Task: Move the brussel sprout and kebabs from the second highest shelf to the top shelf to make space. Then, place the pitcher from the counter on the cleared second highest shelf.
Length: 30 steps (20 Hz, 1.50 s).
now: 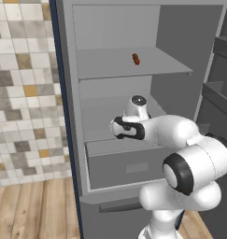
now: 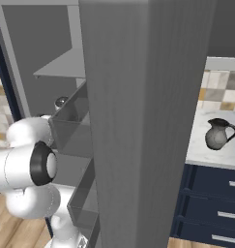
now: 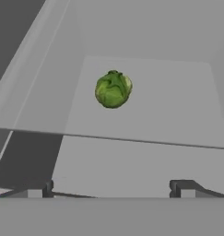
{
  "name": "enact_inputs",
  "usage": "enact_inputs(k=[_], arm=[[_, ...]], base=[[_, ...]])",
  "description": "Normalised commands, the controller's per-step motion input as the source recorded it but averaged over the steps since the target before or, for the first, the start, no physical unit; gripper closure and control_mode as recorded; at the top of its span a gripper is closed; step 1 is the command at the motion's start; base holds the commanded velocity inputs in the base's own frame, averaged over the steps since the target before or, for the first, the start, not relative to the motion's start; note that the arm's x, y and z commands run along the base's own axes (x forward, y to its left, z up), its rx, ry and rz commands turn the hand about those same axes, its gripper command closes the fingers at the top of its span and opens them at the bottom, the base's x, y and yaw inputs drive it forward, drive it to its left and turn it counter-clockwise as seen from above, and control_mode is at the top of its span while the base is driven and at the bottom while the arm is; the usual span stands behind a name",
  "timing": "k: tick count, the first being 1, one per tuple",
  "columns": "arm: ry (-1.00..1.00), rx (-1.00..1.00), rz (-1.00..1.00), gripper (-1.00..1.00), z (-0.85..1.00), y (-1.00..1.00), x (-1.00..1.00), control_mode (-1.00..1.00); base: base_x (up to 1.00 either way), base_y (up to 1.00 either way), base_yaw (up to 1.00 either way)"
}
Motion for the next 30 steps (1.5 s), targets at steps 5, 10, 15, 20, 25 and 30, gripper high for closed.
enact_inputs(k=[5,10,15,20,25,30], arm=[[0.00,0.00,0.00,-1.00,-0.21,0.10,0.46,-1.00],[0.00,0.00,0.00,-1.00,-0.22,0.01,0.39,-1.00],[0.00,0.00,0.00,-1.00,-0.25,0.00,0.37,-1.00],[0.00,0.00,0.00,-1.00,-0.22,0.00,0.40,-1.00],[0.00,0.00,0.00,-1.00,-0.22,0.00,0.42,-1.00],[0.00,0.00,0.00,-1.00,-0.24,0.05,0.41,-1.00]], base=[[0.00,0.00,0.00],[0.00,0.00,0.00],[0.00,0.00,0.00],[0.00,0.00,0.00],[0.00,0.00,0.00],[0.00,0.00,0.00]])
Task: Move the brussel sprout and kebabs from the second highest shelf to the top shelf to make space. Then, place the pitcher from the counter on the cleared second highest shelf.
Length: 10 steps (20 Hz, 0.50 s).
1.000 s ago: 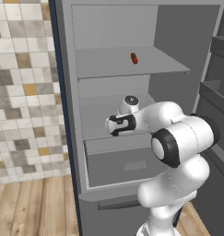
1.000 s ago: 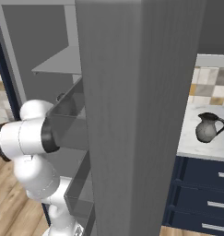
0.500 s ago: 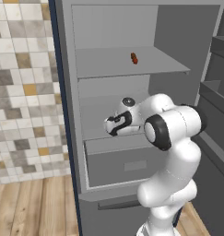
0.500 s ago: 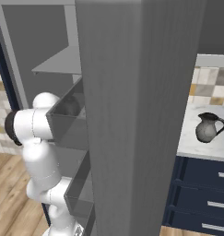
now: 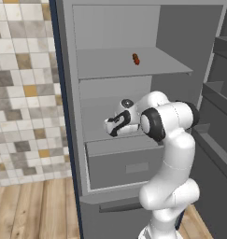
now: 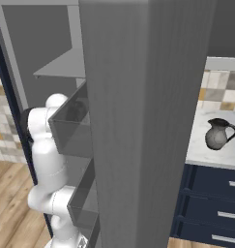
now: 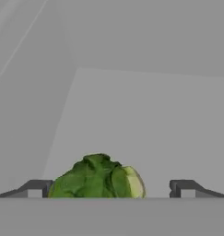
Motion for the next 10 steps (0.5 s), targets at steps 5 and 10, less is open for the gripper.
enact_inputs(k=[5,10], arm=[[0.01,0.00,0.00,1.00,-0.34,0.17,0.29,-1.00],[0.10,-0.03,0.00,1.00,-0.50,0.21,0.01,-1.00]], base=[[0.00,0.00,0.00],[0.00,0.00,0.00]])
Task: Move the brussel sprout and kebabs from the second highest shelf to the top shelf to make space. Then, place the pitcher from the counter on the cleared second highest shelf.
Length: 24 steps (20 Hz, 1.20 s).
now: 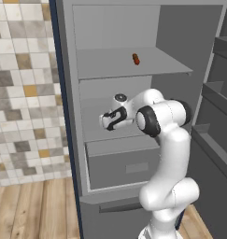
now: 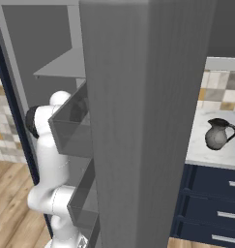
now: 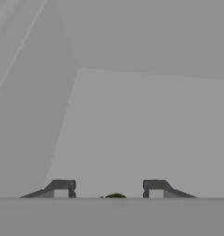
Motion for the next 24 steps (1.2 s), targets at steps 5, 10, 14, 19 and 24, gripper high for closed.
enact_inputs(k=[5,10,14,19,24], arm=[[0.13,-0.06,-0.02,1.00,-0.57,0.07,-0.41,-1.00],[-0.01,-0.02,-0.06,1.00,-0.13,0.00,-0.55,-1.00],[-0.17,0.00,-0.07,1.00,0.10,0.00,-0.77,-1.00],[-0.22,0.00,-0.06,1.00,0.52,-0.08,-0.76,-1.00],[-0.12,0.00,-0.05,1.00,0.85,-0.24,-0.87,-1.00]], base=[[0.00,0.00,0.00],[0.00,0.00,0.00],[0.00,0.00,0.00],[0.00,0.00,0.00],[0.00,0.00,0.00]])
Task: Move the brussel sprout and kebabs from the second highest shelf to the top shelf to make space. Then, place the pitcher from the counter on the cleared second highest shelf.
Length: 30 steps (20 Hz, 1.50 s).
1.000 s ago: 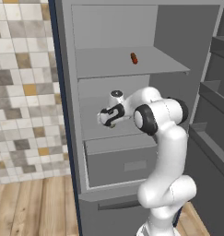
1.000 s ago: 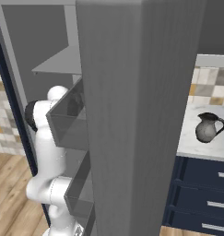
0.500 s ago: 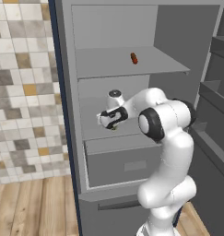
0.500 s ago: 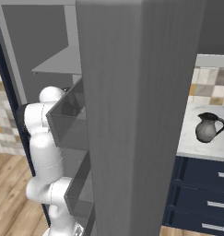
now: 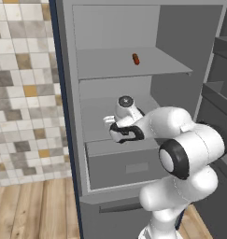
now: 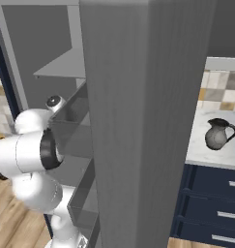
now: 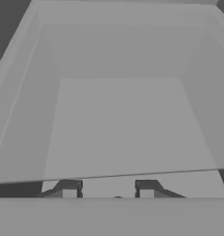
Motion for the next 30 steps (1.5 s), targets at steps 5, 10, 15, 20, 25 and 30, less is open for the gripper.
enact_inputs(k=[5,10,15,20,25,30], arm=[[-0.01,0.00,0.00,1.00,1.00,-0.17,-0.70,-1.00],[-0.06,0.00,0.00,1.00,1.00,-0.08,-0.43,-1.00],[-0.17,0.00,-0.01,1.00,1.00,-0.07,-0.15,-1.00],[-0.21,0.00,-0.03,1.00,1.00,-0.11,-0.01,-1.00],[-0.19,0.00,-0.01,1.00,1.00,-0.11,0.00,-1.00],[-0.14,0.00,0.00,1.00,0.96,-0.11,0.10,-1.00]], base=[[0.00,0.00,0.00],[0.00,0.00,0.00],[0.00,0.00,0.00],[0.00,0.00,0.00],[0.00,0.00,0.00],[0.00,0.00,0.00]])
